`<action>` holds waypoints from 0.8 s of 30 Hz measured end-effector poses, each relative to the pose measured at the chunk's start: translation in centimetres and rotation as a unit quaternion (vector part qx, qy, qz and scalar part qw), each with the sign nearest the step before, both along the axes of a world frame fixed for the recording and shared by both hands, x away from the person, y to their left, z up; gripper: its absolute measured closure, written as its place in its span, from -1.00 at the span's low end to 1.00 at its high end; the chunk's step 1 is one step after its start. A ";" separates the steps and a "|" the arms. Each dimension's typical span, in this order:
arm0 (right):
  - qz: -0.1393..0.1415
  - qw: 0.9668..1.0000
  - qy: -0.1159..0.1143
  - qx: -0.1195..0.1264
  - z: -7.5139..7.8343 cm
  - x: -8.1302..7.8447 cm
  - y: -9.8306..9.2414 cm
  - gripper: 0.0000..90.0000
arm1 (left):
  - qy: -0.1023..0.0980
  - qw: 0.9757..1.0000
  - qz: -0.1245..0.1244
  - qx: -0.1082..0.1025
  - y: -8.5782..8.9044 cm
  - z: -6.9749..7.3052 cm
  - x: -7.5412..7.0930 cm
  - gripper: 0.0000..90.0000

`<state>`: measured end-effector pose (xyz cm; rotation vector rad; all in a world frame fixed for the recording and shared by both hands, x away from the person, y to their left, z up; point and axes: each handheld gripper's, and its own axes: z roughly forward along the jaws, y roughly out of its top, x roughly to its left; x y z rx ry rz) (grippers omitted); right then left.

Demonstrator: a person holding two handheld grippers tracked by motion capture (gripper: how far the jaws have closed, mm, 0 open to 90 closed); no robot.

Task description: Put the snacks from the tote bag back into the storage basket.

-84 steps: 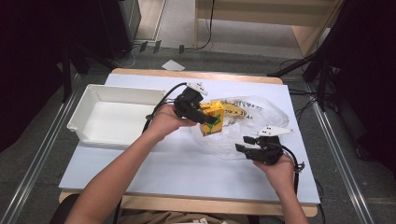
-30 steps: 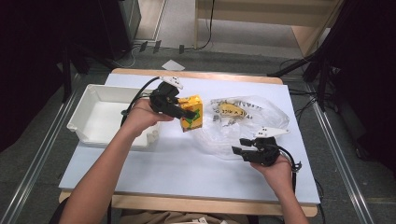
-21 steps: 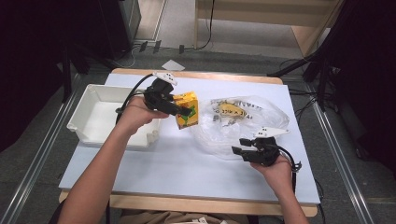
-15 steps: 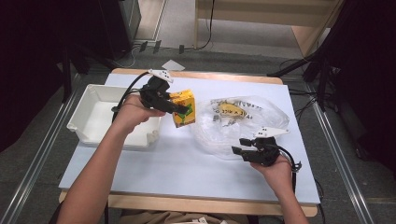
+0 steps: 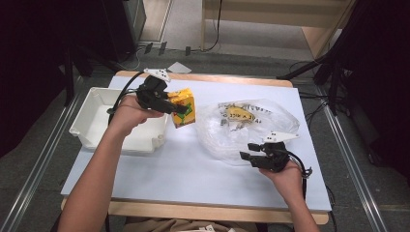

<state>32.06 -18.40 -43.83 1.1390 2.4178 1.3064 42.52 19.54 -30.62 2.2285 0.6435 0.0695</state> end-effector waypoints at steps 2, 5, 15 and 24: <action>0.002 1.000 -0.002 -0.002 0.0 0.0 0.0 0.13 | 0.000 1.000 0.004 -0.002 0.3 0.0 0.0 0.16; 0.003 1.000 -0.003 -0.002 0.0 0.0 0.1 0.13 | -0.006 1.000 0.009 0.001 0.6 0.1 0.0 0.16; 0.002 1.000 -0.001 -0.001 0.0 0.0 0.0 0.13 | -0.014 1.000 0.022 0.006 1.6 0.1 0.2 0.16; 0.002 1.000 -0.001 0.000 0.0 0.0 0.1 0.13 | -0.011 0.999 0.039 0.004 2.9 -0.2 0.6 0.16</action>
